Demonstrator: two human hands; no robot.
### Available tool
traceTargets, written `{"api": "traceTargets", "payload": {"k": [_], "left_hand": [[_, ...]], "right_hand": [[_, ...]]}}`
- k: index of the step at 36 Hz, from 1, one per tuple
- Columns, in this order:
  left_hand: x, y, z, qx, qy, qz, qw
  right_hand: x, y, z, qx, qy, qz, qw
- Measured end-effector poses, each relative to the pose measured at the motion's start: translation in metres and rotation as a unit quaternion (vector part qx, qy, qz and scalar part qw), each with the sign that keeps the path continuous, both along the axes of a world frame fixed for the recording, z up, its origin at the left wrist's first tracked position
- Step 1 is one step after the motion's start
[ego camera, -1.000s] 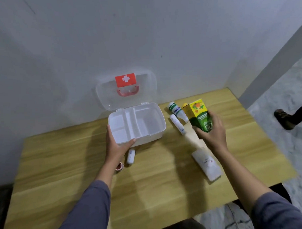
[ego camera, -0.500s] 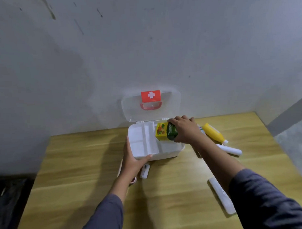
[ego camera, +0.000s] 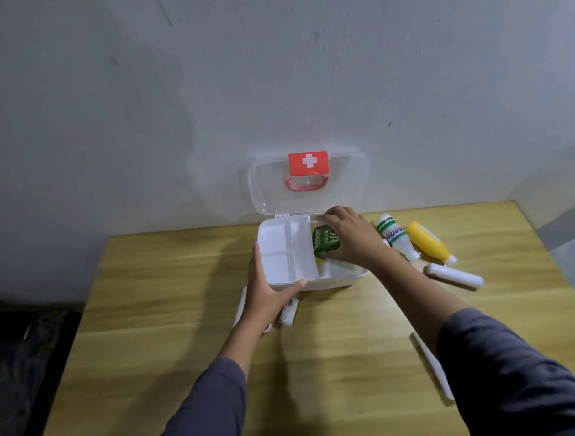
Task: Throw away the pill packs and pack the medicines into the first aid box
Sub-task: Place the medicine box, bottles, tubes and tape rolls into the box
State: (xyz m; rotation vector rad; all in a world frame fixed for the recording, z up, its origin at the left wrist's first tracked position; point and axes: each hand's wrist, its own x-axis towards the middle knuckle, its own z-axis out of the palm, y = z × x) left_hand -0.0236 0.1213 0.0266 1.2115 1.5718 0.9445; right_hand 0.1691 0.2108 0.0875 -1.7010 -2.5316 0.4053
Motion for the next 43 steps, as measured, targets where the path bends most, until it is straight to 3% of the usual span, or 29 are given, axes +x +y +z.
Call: {"api": "traceTargets", "payload": {"k": [16,23,28,36,43], "left_hand": [[-0.001,0.001,0.003,0.009,0.016,-0.008,1.000],[-0.002,0.000,0.003,0.008,0.018,-0.009,1.000],[-0.002,0.001,0.004,0.014,0.020,-0.019,1.000],[-0.002,0.000,0.003,0.015,0.014,-0.010,1.000],[-0.001,0.000,0.002,0.016,0.014,-0.006,1.000]], "right_hand": [[-0.004,-0.012,-0.020,-0.057,0.112,-0.090,0.988],[-0.013,-0.020,-0.031,-0.119,0.113,-0.196,0.967],[-0.019,-0.018,-0.037,-0.150,0.176,-0.260,0.937],[-0.030,-0.011,-0.041,-0.161,0.264,-0.277,0.910],[-0.030,-0.010,-0.039,-0.171,0.251,-0.269,0.914]]}}
